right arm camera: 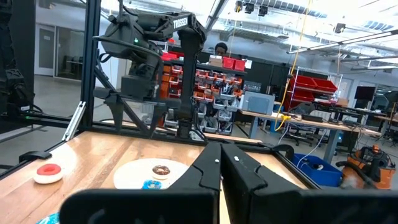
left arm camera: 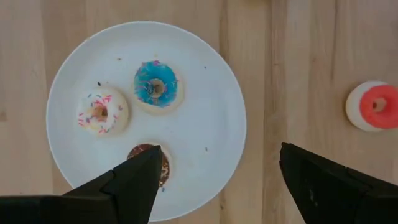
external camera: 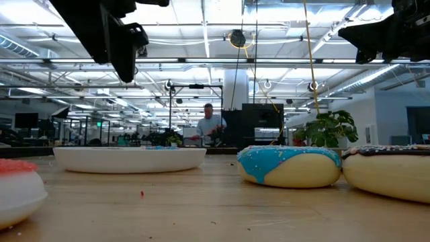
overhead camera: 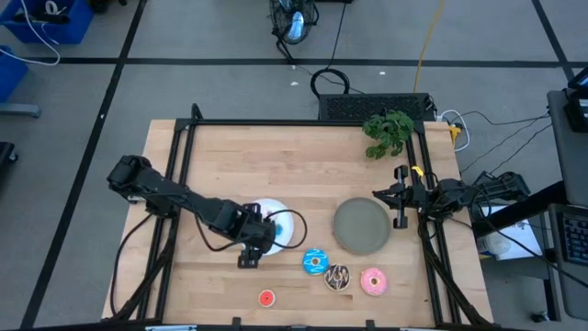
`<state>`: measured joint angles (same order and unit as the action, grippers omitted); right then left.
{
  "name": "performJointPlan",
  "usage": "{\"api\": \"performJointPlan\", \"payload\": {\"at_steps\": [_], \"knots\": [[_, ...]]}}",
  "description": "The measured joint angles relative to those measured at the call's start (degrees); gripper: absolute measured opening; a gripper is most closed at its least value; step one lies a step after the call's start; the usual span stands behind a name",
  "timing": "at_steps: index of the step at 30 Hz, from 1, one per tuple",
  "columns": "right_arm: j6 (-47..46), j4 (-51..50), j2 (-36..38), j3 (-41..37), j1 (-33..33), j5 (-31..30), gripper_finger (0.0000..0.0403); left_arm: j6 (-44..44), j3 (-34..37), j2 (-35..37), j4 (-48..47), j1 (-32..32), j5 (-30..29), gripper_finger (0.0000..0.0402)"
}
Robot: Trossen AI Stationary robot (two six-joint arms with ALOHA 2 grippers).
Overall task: Pick & Place donuts
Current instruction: Put the small red donut on the white plate
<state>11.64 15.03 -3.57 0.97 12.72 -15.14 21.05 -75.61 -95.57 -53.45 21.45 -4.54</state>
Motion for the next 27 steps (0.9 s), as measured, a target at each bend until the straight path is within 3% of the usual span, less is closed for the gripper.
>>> {"api": "performJointPlan", "payload": {"at_steps": [14,19,27], "knots": [[-0.01,-0.02,0.00,-0.02,0.00,0.00,0.0000,0.58,0.00,0.00,3.06,1.32,0.32,0.0324],[-0.02,-0.02,0.00,-0.01,0.01,0.00,0.0000,4.41,-0.02,0.00,3.78,0.95,5.05,0.0324],[-0.02,-0.02,0.00,-0.01,-0.01,0.00,0.0000,3.31,-0.02,0.00,3.89,0.81,3.17,0.0323]]}}
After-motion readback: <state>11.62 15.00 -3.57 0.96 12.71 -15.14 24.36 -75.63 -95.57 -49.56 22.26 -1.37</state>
